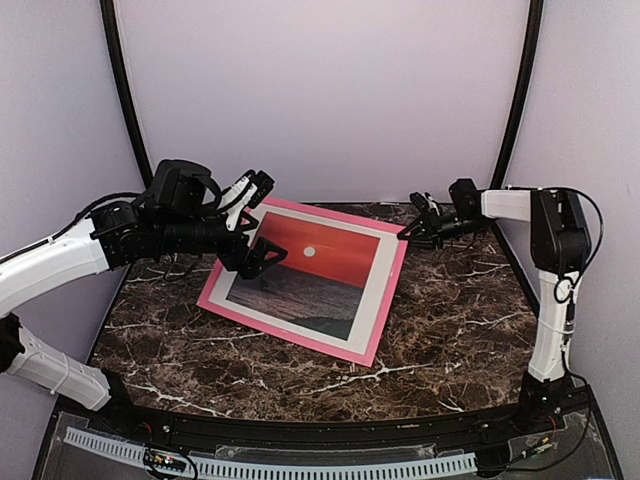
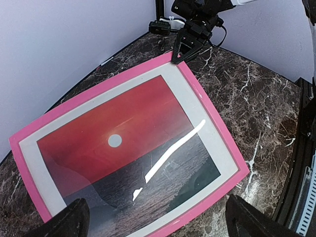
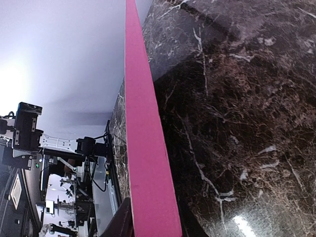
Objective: Put the photo into the frame
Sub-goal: Place the photo frame at the center of the board, then adjust the photo frame at the center of the board.
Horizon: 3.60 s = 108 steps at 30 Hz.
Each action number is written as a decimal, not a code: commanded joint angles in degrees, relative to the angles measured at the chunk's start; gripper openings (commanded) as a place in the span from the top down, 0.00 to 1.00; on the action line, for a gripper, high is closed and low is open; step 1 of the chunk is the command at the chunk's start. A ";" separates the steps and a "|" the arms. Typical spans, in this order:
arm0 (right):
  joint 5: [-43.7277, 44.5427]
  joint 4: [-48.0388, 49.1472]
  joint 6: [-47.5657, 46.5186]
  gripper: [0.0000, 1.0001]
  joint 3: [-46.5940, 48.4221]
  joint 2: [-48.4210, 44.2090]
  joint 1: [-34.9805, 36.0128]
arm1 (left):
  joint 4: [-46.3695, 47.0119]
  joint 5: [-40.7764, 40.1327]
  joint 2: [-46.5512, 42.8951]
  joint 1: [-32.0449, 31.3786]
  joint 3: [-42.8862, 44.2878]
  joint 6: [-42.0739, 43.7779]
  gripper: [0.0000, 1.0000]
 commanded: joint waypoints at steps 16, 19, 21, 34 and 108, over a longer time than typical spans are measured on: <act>6.89 10.45 4.60 0.61 -3.41 8.79 -3.60 | 3.18 -4.32 -0.56 0.42 -5.47 -4.10 0.01; 9.14 11.42 6.24 0.57 -4.08 8.26 -4.12 | 3.88 -6.36 0.34 0.40 -6.41 -6.27 0.01; 11.14 11.94 7.23 0.54 -4.62 7.53 -4.46 | 4.16 -7.53 1.48 0.40 -6.73 -7.38 0.01; 32.52 8.86 8.25 0.42 -9.25 -1.82 -4.98 | 7.13 -9.40 7.20 7.05 -7.59 -13.00 0.01; 51.86 19.72 17.66 0.30 -15.11 -5.22 9.27 | 28.34 15.84 5.16 20.36 -40.56 -39.21 0.13</act>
